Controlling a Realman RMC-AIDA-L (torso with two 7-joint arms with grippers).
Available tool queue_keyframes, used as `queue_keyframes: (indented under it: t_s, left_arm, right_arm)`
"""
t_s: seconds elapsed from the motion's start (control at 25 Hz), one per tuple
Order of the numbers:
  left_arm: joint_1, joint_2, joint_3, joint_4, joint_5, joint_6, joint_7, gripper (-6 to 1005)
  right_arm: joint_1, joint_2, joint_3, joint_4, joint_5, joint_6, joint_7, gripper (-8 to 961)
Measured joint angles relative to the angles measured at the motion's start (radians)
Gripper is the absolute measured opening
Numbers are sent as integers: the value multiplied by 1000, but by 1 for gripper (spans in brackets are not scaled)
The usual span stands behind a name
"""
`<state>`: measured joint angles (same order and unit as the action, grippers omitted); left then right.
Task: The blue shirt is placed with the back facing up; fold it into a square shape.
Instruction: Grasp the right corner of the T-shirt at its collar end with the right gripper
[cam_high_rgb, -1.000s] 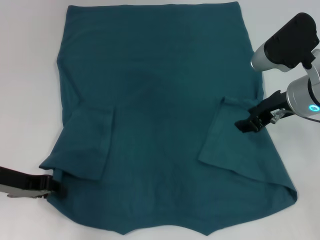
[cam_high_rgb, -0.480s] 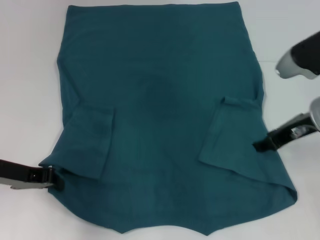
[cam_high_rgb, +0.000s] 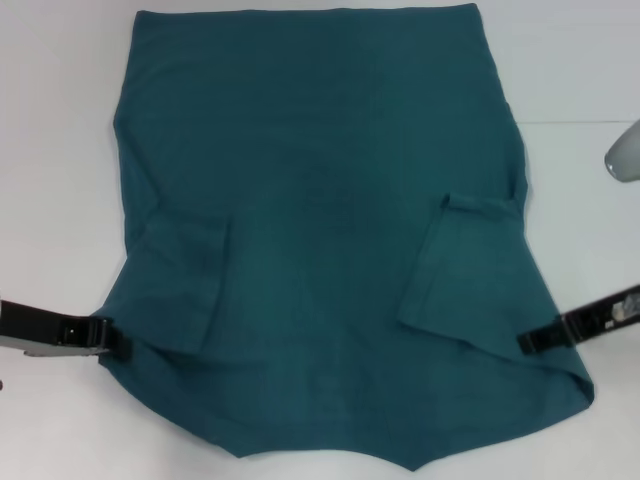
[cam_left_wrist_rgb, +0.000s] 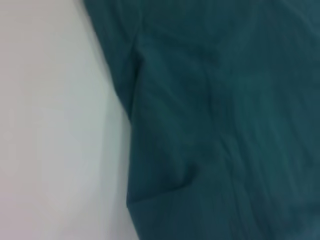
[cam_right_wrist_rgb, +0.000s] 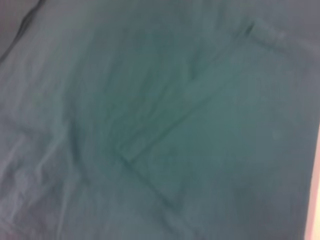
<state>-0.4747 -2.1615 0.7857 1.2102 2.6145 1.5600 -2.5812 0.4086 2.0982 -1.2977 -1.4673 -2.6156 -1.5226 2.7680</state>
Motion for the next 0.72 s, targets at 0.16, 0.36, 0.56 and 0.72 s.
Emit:
queue_keyframes:
  t_s: [0.16, 0.36, 0.56, 0.72]
  left_arm:
    - [-5, 0, 10, -5, 2, 1, 3, 22]
    - [-4, 0, 14, -6, 2, 1, 4, 22]
    - [2, 0, 14, -7, 0, -2, 4, 22]
    - [5, 0, 13, -11, 0, -3, 7, 22]
  right_arm:
    - [-19, 0, -66, 0, -43, -9, 64, 720]
    - [-27, 2, -145, -32, -130, -33, 137, 720]
    - [-29, 2, -201, -40, -196, -41, 178, 721]
    - [-35, 2, -211, -36, -204, -36, 189, 721]
